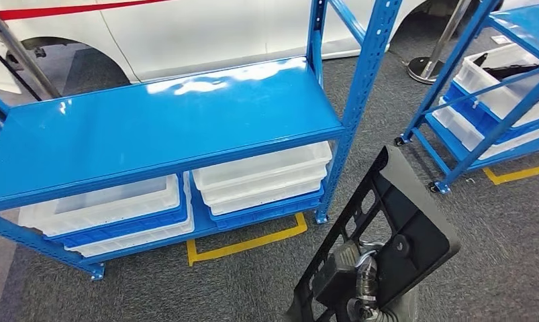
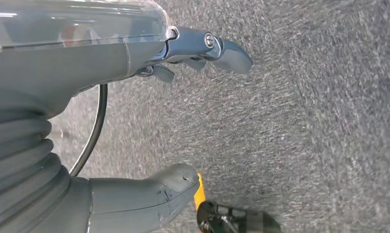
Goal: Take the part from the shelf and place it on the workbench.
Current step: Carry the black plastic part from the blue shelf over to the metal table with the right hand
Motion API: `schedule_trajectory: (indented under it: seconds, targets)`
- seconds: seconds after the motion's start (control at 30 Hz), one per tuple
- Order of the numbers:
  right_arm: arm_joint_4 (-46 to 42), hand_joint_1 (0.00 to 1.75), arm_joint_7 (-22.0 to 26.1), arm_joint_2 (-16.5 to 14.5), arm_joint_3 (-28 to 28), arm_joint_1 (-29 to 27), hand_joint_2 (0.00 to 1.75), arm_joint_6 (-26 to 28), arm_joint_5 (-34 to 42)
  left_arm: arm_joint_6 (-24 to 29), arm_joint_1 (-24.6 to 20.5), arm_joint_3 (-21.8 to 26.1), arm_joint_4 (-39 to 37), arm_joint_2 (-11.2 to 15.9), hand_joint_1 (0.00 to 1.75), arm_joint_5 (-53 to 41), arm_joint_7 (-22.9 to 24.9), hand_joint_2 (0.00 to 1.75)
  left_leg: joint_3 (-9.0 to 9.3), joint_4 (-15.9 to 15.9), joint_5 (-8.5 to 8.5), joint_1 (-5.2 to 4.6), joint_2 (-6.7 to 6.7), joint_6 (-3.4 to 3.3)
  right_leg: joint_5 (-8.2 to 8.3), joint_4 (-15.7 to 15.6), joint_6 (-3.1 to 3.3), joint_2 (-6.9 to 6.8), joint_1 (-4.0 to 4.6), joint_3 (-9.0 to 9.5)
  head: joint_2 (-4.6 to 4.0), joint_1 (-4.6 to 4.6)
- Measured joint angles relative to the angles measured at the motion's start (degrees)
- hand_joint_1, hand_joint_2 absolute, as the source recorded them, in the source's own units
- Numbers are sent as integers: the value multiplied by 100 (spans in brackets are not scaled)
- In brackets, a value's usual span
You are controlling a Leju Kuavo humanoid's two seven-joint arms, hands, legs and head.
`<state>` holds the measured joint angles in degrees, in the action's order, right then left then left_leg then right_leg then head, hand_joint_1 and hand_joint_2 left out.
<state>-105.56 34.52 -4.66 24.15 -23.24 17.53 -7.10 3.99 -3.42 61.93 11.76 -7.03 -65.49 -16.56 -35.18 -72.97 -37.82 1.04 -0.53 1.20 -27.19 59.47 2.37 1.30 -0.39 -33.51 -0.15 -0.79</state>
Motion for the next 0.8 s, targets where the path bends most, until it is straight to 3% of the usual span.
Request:
schedule_trajectory:
  seconds: [0.03, 0.07, 0.13, 0.17, 0.23, 0.3, 0.37, 0.43, 0.5, 0.53, 0.57, 0.6, 0.67, 0.7, 0.73, 0.8]
  targets:
    - [1, 175, 0, -1, -1, -2, 175, 0, 0, 0, 7, 1, 0, 1, 0, -4, 1, 175, -41, -48, 75, 0, 15, -12, 2, 8, 3, 81, 6, -1, 0, 0]
    - [1, 175, -1, -1, -2, -4, 175, 0, 0, -1, 10, 1, 0, 1, 0, -8, 2, 175, 18, 127, 256, 0, 37, -29, 2, 20, 3, 164, 11, 4, 0, 0]
    - [1, 175, -1, -3, -3, -4, 175, 0, 0, -2, 9, 2, 0, 6, 0, -8, 3, 175, 312, 855, 687, -2, 241, -83, 1, 45, -4, 312, 15, 10, 0, -1]
    - [1, 175, -1, -3, -4, -1, 175, 0, 0, -2, 10, 2, 0, 11, 0, -8, 3, 175, 436, 1182, 808, 0, 374, -102, 4, 63, -21, 387, 16, -6, 0, -1]
    - [1, 175, -1, -8, -5, -2, 175, 0, 0, -1, 5, 3, 0, 22, 0, -8, 4, 175, 533, 1455, 842, -10, 521, -121, 35, 70, -90, 524, -1, -62, 0, -1]
    - [1, 175, -1, -14, -8, -18, 175, 0, 0, 0, -9, 3, 0, 21, 0, -8, 5, 175, 554, 1522, 874, -7, 408, -148, 76, 54, -176, 604, -16, -110, 0, -1]
    - [-1, 175, -1, -15, -16, -23, 175, 0, 0, -1, -12, 3, 0, 16, 0, -8, 2, 175, 576, 1595, 932, 17, 251, -208, -44, 224, -231, 340, 9, -212, 0, -10]
    - [-2, 175, -1, -15, -27, -15, 175, 0, 0, -2, 6, 4, 0, 14, 0, -8, -1, 175, 581, 1624, 951, 16, 71, -246, -391, 821, -270, 0, 10, -500, 0, -19]
    - [2, 175, -1, -14, -40, -16, 175, 0, 0, -2, 19, 10, 0, 15, 0, -8, -1, 175, 577, 1617, 943, 2, -114, -253, -646, 1489, -310, -80, -24, -819, 0, -19]
    - [4, 175, -1, -14, -47, -19, 175, 0, 0, -2, 16, 16, 0, 16, 0, -8, -1, 175, 578, 1614, 936, -1, -195, -250, -633, 1600, -324, -94, -36, -867, 0, -19]
    - [6, 175, -1, -14, -55, -22, 175, 0, 0, -2, 8, 23, 0, 16, 0, -8, -1, 175, 585, 1611, 926, -2, -275, -244, -514, 1481, -330, -117, -45, -791, 0, -19]
    - [7, 175, -1, -14, -62, -23, 175, 0, 0, -2, 0, 31, 0, 16, 0, -8, -1, 175, 601, 1607, 911, -2, -344, -232, -324, 1138, -325, -176, -47, -595, 0, -20]
    - [8, 175, -2, -15, -74, -18, 175, 0, 0, -2, -10, 43, 0, 16, 0, -8, -1, 175, 639, 1595, 872, -16, -466, -189, -56, 334, -267, -432, -8, -151, 0, -19]
    - [7, 175, -1, -15, -80, -15, 175, 0, 0, -2, -13, 49, 0, 16, 0, -8, -1, 175, 655, 1590, 856, -25, -514, -160, -8, 97, -227, -519, 21, -27, 0, -18]
    - [7, 175, -1, -16, -88, -13, 175, 0, 1, -2, -18, 54, 0, 16, 0, -9, 1, 175, 668, 1590, 845, -35, -564, -131, -18, 5, -189, -556, 52, 10, 0, -17]
    - [5, 175, 3, -19, -103, -23, 175, -5, 4, -2, -37, 61, 0, 16, 0, -15, 6, 175, 696, 1605, 836, -43, -667, -74, 2, -6, -125, -432, 73, -14, 0, -18]
